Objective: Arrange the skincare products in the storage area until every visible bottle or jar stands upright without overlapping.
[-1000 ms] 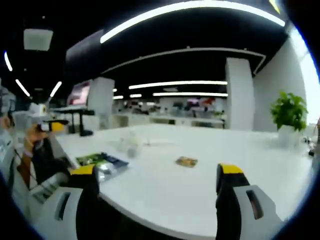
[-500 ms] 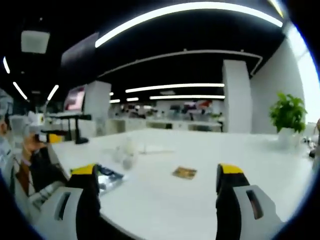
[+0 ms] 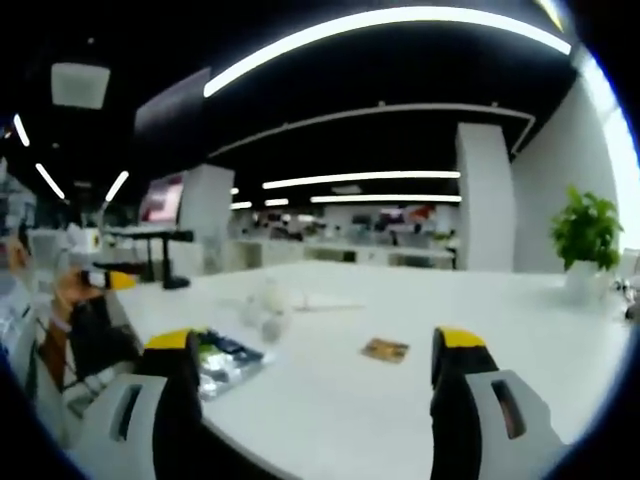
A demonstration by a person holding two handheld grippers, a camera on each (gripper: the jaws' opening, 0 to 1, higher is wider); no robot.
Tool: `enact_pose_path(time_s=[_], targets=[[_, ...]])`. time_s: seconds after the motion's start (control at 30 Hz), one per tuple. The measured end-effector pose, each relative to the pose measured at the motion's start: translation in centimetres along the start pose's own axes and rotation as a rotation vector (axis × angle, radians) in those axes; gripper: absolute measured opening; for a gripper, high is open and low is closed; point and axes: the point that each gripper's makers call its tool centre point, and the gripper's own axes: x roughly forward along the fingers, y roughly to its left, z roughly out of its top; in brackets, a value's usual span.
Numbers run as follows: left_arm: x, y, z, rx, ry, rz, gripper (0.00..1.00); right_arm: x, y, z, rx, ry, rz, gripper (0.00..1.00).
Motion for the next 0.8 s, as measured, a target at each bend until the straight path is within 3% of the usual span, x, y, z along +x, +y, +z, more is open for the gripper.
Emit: enact_pose_path(time_s=[0.8], targets=[[-0.1,0.1,-0.2,-0.005,-0.008,0.005,0.94,1.0,1.8,0.1,0.007,-0.005,0.066,0.87]])
